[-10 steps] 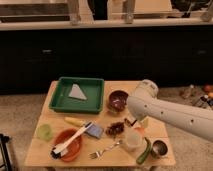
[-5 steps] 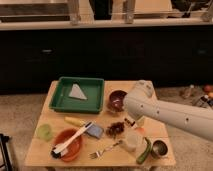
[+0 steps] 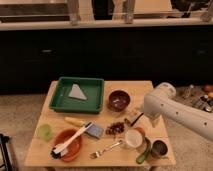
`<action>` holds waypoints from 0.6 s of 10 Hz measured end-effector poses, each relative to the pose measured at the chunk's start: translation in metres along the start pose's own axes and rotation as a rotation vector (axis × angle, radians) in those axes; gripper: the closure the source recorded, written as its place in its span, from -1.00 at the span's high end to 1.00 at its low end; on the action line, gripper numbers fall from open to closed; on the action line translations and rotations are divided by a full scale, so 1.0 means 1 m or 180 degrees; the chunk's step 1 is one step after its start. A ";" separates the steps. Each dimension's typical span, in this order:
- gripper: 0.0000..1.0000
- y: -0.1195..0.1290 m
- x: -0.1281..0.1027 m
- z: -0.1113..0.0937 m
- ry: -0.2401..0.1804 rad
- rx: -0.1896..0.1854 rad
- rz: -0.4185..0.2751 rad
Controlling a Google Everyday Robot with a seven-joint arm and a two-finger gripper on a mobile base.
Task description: Wipe tray with eraser
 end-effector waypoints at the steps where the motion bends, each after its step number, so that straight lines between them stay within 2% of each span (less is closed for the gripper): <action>1: 0.50 0.003 0.006 0.005 -0.0026 0.0014 -0.0040; 3: 0.50 -0.005 0.007 0.020 -0.0089 0.0044 -0.0161; 6: 0.50 -0.037 -0.012 0.050 -0.0168 0.0059 -0.0492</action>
